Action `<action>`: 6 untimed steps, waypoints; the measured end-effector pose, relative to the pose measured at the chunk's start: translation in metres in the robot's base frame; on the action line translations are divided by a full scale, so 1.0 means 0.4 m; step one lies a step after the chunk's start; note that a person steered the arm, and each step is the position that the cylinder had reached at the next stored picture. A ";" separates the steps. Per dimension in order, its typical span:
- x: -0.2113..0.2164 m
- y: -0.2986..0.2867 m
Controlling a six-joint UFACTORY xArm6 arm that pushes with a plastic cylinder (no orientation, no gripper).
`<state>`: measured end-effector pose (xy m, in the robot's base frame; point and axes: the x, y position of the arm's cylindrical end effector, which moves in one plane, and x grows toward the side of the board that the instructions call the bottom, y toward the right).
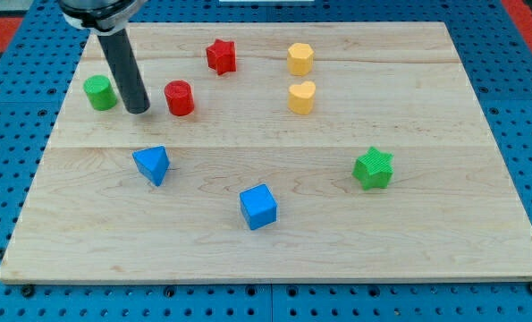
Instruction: Push the green circle to the center left
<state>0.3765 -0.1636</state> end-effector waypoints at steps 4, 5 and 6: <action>0.045 -0.051; -0.033 -0.054; -0.115 -0.140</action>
